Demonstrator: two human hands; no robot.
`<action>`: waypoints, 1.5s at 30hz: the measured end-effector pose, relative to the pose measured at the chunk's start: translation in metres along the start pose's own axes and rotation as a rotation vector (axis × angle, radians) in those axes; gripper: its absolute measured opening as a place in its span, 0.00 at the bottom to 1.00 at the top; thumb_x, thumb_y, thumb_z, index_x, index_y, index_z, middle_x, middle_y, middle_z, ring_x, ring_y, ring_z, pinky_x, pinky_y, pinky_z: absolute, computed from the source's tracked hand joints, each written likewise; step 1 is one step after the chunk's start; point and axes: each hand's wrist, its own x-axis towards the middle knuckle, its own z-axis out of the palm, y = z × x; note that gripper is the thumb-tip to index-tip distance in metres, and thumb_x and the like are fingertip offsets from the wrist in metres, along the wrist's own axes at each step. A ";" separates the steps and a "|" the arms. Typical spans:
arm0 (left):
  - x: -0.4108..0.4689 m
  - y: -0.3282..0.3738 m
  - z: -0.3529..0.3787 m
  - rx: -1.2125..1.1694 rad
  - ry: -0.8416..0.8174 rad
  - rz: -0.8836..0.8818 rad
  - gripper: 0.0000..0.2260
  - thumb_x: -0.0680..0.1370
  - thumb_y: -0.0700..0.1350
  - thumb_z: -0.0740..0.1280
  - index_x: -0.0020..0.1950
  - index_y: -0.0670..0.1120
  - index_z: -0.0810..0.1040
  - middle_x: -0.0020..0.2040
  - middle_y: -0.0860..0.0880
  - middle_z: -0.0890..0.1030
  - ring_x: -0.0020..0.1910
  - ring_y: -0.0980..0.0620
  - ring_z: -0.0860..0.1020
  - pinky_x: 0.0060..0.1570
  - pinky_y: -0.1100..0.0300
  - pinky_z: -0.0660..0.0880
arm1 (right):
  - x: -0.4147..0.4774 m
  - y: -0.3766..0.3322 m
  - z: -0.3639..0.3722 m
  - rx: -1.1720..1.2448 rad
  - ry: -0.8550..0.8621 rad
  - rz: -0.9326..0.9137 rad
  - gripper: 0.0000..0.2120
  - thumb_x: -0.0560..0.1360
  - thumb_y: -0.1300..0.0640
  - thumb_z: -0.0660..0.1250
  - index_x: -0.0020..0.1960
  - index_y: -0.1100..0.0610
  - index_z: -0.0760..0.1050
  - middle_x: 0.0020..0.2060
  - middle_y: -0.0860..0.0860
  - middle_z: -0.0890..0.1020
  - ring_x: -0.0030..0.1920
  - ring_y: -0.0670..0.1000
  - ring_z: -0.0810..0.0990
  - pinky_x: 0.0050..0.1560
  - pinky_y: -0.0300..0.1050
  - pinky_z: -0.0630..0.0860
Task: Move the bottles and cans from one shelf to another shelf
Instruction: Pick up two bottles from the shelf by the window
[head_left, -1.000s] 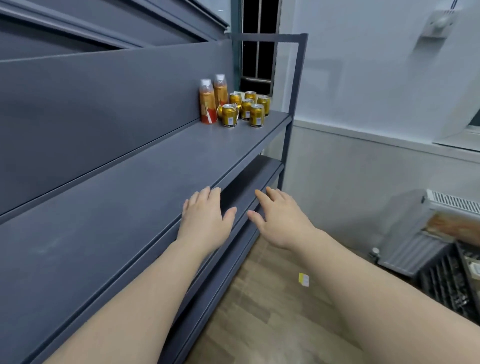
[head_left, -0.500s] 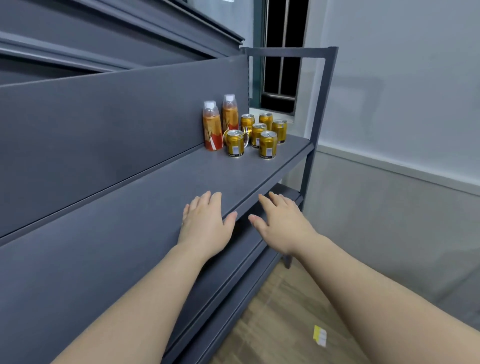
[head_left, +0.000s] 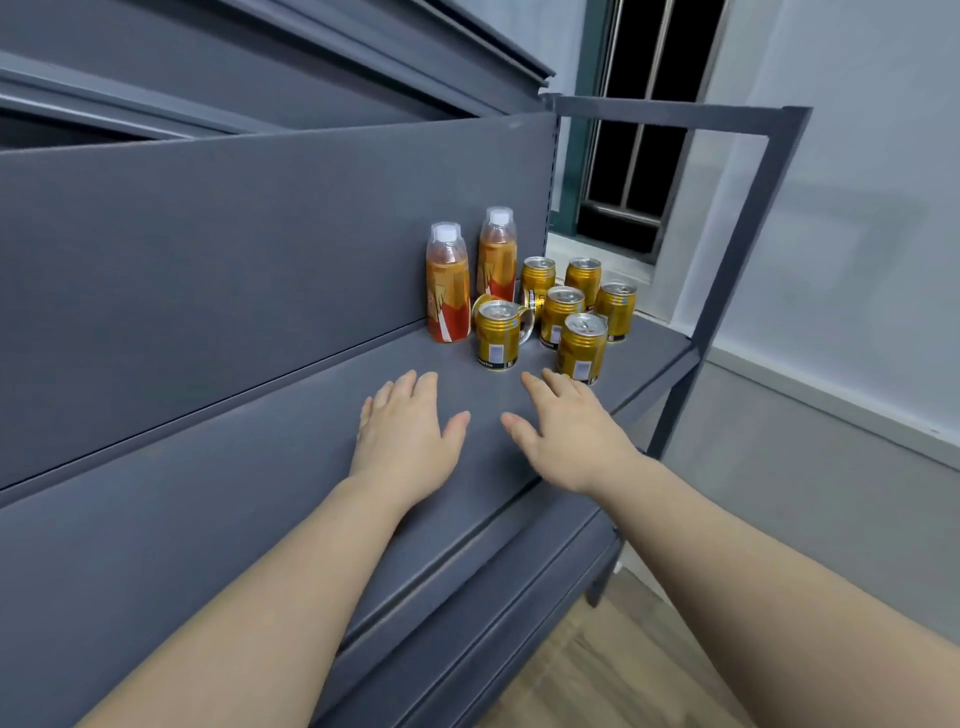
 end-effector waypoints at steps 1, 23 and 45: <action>0.013 0.000 0.001 -0.007 -0.005 -0.004 0.30 0.82 0.59 0.58 0.80 0.47 0.57 0.80 0.46 0.60 0.79 0.44 0.57 0.77 0.45 0.55 | 0.013 0.001 -0.003 -0.006 -0.005 0.001 0.33 0.83 0.38 0.52 0.82 0.53 0.51 0.80 0.57 0.56 0.80 0.59 0.52 0.79 0.55 0.52; 0.200 0.020 0.018 -0.175 0.180 -0.241 0.31 0.81 0.56 0.64 0.78 0.44 0.58 0.75 0.45 0.67 0.73 0.43 0.66 0.69 0.50 0.65 | 0.258 0.042 -0.042 0.211 0.184 -0.110 0.29 0.80 0.44 0.65 0.75 0.56 0.62 0.71 0.56 0.70 0.72 0.59 0.66 0.72 0.56 0.66; 0.279 0.039 0.052 -0.392 0.377 -0.548 0.31 0.74 0.56 0.74 0.68 0.51 0.59 0.65 0.49 0.75 0.60 0.47 0.78 0.55 0.51 0.79 | 0.379 0.053 -0.028 0.686 0.147 0.063 0.34 0.73 0.51 0.76 0.70 0.58 0.59 0.66 0.58 0.74 0.64 0.60 0.76 0.58 0.53 0.75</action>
